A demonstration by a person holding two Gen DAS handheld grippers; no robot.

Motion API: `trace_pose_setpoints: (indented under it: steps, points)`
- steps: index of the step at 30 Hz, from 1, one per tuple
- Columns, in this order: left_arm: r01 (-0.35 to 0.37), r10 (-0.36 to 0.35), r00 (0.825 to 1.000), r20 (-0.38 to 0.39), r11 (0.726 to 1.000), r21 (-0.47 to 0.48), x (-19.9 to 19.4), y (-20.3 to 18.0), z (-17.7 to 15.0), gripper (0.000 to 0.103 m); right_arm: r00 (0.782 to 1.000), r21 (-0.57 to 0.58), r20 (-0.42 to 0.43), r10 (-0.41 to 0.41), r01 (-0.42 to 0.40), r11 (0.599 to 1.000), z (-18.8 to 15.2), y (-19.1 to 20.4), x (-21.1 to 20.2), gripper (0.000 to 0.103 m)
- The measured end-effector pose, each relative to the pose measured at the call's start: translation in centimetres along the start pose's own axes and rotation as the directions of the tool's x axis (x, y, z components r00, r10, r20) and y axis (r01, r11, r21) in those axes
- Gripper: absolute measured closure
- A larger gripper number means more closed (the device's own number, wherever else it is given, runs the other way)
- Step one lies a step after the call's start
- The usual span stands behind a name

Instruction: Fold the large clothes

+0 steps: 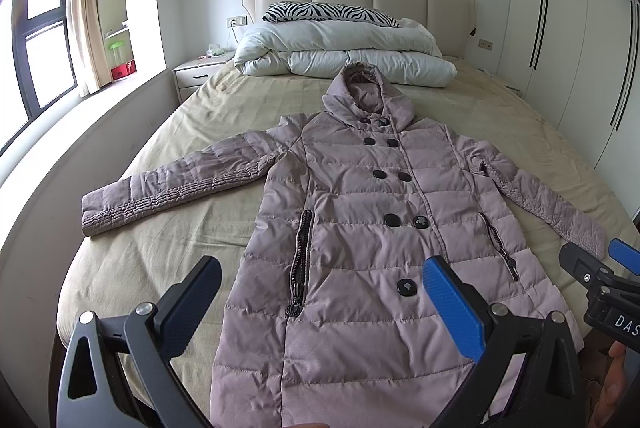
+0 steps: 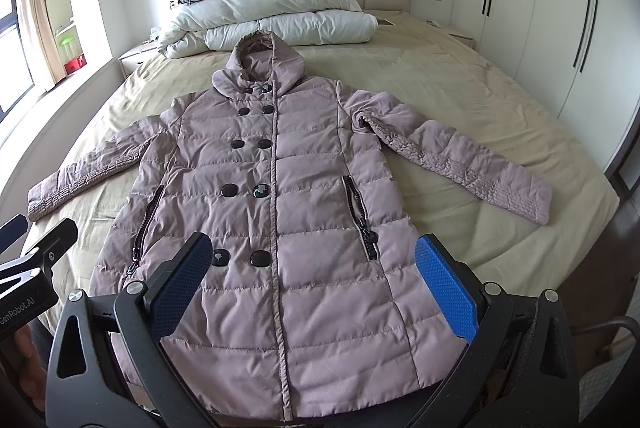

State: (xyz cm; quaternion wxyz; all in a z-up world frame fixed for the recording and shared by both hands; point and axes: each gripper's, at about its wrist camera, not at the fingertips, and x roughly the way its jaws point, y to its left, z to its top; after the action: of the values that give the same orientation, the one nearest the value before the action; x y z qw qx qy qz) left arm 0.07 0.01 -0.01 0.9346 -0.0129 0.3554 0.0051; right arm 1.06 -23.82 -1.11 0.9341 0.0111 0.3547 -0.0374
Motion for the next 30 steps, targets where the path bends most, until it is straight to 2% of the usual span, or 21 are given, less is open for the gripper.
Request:
trace_pose_setpoints:
  steps: [24, 26, 29, 30]
  points:
    - [0.010, -0.010, 1.000, 0.003, 1.000, -0.003, 0.1, 0.0, 0.0, 0.000, 1.000, 0.000, -0.005, 0.002, -0.002, 1.000, 0.1, 0.0, 0.2, 0.000]
    - [0.027, -0.027, 1.000, 0.005, 1.000, -0.004, 0.5, -0.2, -1.7, 0.000, 1.000, 0.000, -0.005, 0.000, 0.000, 1.000, 0.3, 0.0, 0.0, 0.000]
    - [0.063, -0.063, 0.998, 0.005, 0.998, -0.001, 0.8, -0.2, -1.8, 0.000, 1.000, 0.000, -0.006, 0.000, 0.000, 1.000, 0.3, 0.0, 0.1, 0.000]
    - [0.088, -0.088, 0.996, -0.006, 0.996, -0.003, 1.1, 0.2, -2.3, 0.000, 1.000, -0.001, -0.007, 0.000, 0.000, 1.000, -0.7, 0.1, 0.7, 0.000]
